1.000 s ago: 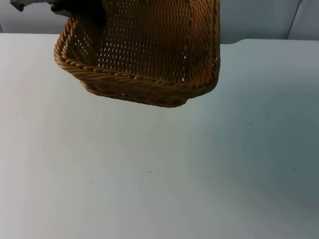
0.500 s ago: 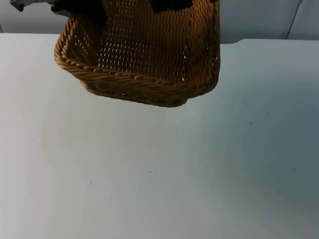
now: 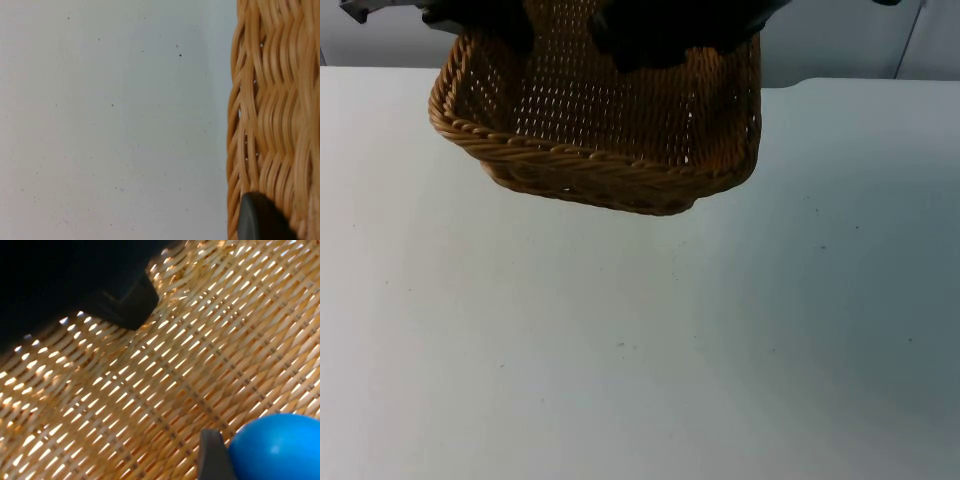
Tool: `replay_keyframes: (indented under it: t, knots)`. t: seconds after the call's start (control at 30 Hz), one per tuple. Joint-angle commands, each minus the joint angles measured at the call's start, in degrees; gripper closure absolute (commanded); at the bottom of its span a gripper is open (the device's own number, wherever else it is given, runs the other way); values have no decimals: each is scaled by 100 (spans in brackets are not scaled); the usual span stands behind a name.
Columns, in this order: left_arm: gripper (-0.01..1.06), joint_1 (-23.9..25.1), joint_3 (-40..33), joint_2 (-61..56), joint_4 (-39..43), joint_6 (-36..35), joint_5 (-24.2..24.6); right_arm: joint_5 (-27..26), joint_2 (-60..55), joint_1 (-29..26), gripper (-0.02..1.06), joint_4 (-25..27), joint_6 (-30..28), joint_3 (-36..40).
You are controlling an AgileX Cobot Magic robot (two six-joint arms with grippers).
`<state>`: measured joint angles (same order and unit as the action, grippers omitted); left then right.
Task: Pick up the basket with the left hand and place the ball into the basket with the right hand.
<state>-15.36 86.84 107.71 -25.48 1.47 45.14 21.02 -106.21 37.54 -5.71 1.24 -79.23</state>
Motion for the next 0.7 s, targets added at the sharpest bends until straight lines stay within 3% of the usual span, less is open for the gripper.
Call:
replay_keyframes:
  t: [0.0, 0.13, 0.17, 0.23, 0.27, 0.3, 0.4, 0.67]
  knots:
    - [105, -15, 28, -47, -161, -36, -102, -67, -31, 23, 92, -23, 23, -25]
    - [105, -15, 28, -47, -161, -36, -102, -97, -31, 23, 61, -61, -6, -25]
    - [105, -15, 28, -47, -161, -36, -102, -97, -31, 23, 61, -61, -6, -25]
    - [105, -15, 28, -47, -161, -36, -102, -126, -31, 23, 43, -126, -6, -25]
    - [105, -15, 28, -47, -161, -36, -102, -187, -31, 23, 26, -189, -6, -25]
    - [105, -15, 28, -47, -161, -36, -102, -187, -31, 23, 26, -189, -6, -25]
    - [105, -15, 28, -47, -160, -36, -88, -288, -31, 23, 1, -235, -9, -25]
    - [105, -15, 28, -47, -160, -13, -88, -360, -31, 23, 0, -261, -9, -25]
